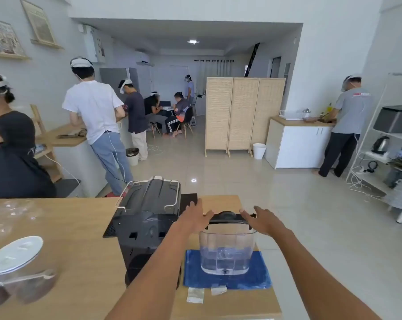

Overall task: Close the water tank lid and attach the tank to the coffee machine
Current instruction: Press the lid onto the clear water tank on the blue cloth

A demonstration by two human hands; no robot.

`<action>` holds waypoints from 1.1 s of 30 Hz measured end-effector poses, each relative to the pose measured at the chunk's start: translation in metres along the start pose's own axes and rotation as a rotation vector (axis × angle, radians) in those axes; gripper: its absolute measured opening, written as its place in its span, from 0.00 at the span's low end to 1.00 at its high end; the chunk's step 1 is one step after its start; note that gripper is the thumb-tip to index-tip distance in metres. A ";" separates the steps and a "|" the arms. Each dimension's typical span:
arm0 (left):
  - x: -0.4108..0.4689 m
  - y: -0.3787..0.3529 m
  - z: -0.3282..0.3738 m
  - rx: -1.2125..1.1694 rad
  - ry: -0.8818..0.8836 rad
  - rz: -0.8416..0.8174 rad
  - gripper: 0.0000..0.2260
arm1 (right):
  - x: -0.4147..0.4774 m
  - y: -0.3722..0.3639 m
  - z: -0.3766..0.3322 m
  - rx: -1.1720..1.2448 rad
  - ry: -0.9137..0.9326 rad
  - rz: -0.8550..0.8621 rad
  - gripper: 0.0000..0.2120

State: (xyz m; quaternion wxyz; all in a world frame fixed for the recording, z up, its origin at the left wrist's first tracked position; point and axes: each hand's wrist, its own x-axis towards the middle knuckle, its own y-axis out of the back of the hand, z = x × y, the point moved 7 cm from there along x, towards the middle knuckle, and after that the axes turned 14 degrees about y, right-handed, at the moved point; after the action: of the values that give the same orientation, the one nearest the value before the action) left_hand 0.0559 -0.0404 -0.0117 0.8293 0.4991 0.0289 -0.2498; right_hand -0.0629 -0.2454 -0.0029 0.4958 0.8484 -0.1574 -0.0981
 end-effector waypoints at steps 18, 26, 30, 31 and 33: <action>0.030 -0.033 -0.017 -0.371 0.247 -0.011 0.27 | 0.017 -0.021 0.026 0.303 -0.037 0.016 0.22; 0.027 -0.034 -0.016 -0.546 0.219 -0.017 0.19 | 0.018 -0.032 0.038 0.539 -0.075 0.078 0.25; 0.026 -0.035 -0.021 -0.660 0.173 0.045 0.24 | 0.019 -0.038 0.044 0.627 -0.060 0.158 0.29; 0.026 -0.035 -0.024 -0.680 0.159 0.061 0.25 | 0.019 -0.039 0.045 0.634 -0.049 0.179 0.30; 0.026 -0.037 -0.028 -0.709 0.137 0.090 0.28 | 0.016 -0.040 0.045 0.636 -0.016 0.228 0.30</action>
State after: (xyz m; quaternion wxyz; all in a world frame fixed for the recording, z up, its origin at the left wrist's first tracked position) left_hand 0.0679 -0.0408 -0.0637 0.9571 0.1970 0.1473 -0.1533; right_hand -0.0555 -0.2700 -0.0599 0.2126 0.9367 -0.2780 0.0053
